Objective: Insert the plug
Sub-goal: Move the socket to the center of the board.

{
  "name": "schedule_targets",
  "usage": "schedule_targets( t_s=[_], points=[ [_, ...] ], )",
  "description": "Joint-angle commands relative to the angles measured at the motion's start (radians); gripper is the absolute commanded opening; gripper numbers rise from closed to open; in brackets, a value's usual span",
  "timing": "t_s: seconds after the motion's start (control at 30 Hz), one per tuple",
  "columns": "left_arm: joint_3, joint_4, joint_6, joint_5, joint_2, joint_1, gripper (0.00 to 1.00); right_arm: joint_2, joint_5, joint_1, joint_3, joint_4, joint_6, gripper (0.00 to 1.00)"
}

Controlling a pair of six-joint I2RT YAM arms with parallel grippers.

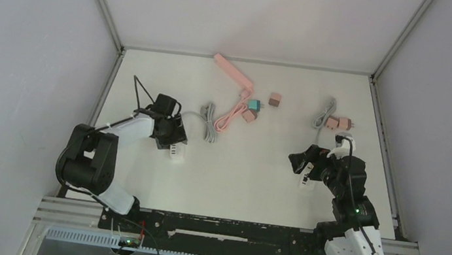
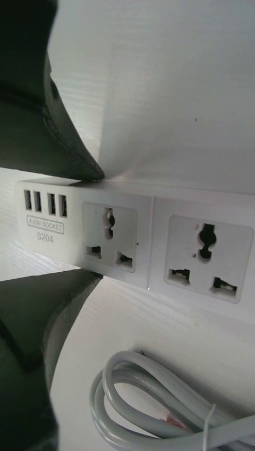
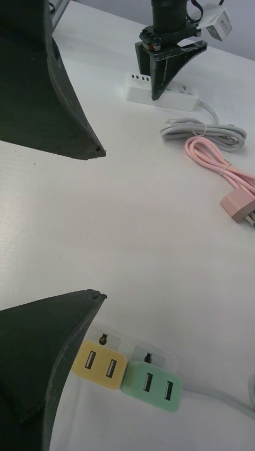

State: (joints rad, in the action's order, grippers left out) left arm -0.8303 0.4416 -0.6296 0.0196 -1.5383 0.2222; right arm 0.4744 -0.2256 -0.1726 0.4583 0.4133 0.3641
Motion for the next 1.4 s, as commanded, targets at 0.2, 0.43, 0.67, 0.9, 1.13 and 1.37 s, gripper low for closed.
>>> schedule_targets(
  t_s=[0.2, 0.43, 0.67, 0.9, 1.13, 1.37],
  points=[
    [0.022, 0.044, -0.037, -0.143, 0.078, 0.013, 0.36, -0.001, -0.026, -0.013, -0.015, -0.052, -0.010, 0.97],
    [-0.001, 0.040, -0.095, -0.044, 0.199, -0.327, 0.24, -0.010, -0.035, -0.022, -0.015, -0.044, -0.010, 0.97],
    [-0.085, 0.084, -0.105, -0.071, 0.369, -0.437, 0.21, -0.005, -0.039, -0.025, -0.016, -0.050, -0.011, 0.97],
    [0.032, 0.059, -0.115, -0.091, 0.353, -0.280, 0.19, 0.003, -0.047, -0.025, -0.016, -0.050, -0.011, 0.97],
    [0.143, 0.018, -0.195, -0.105, 0.329, -0.099, 0.19, 0.013, -0.055, -0.025, -0.016, -0.049, -0.012, 0.96],
    [0.218, -0.012, -0.272, -0.120, 0.321, 0.080, 0.23, 0.029, -0.071, -0.025, -0.015, -0.054, -0.014, 0.96]
  ],
)
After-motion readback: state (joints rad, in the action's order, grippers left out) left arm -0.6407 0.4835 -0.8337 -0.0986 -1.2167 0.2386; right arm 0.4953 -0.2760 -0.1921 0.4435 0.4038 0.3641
